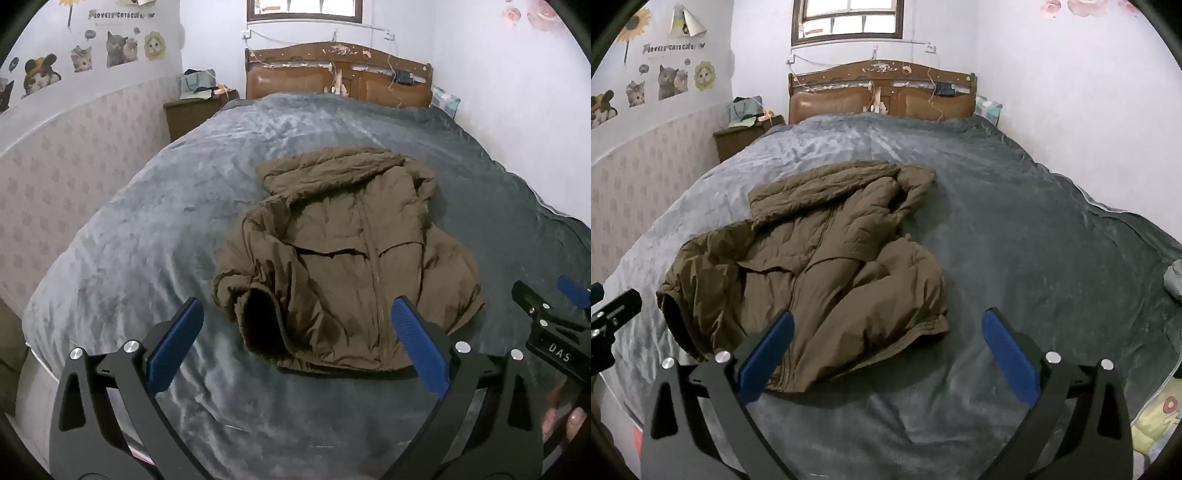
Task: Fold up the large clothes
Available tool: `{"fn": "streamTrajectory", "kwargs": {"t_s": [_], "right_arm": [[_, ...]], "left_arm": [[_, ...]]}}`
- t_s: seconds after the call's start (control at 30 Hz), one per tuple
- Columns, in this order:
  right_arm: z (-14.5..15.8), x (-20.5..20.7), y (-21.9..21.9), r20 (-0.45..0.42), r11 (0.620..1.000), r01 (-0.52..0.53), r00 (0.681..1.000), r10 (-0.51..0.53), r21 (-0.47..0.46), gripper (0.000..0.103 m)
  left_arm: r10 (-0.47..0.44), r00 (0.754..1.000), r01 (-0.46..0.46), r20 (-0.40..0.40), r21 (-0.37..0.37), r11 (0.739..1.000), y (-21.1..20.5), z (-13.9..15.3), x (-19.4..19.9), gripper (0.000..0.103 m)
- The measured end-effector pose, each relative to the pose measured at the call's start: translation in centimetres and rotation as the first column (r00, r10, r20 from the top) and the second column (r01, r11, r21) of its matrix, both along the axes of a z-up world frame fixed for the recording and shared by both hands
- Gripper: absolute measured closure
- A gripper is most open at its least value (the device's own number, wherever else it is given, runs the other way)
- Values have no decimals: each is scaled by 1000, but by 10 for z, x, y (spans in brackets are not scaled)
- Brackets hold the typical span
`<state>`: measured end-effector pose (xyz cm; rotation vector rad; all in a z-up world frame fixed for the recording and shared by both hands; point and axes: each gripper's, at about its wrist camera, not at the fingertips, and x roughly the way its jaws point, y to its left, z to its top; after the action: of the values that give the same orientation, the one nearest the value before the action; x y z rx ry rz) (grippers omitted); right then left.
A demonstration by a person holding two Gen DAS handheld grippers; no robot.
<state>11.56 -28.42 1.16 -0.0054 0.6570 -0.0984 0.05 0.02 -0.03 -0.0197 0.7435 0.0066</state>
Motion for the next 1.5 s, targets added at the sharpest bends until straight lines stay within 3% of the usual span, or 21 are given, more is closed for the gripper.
{"fn": "streamTrajectory", "kwargs": {"t_s": [1.5], "right_arm": [[-3,4,-5,-13,1000,18,1000,-19,-7,2]], "left_arm": [[18,1000,-18,0,36,999,0,2,0,3]]}}
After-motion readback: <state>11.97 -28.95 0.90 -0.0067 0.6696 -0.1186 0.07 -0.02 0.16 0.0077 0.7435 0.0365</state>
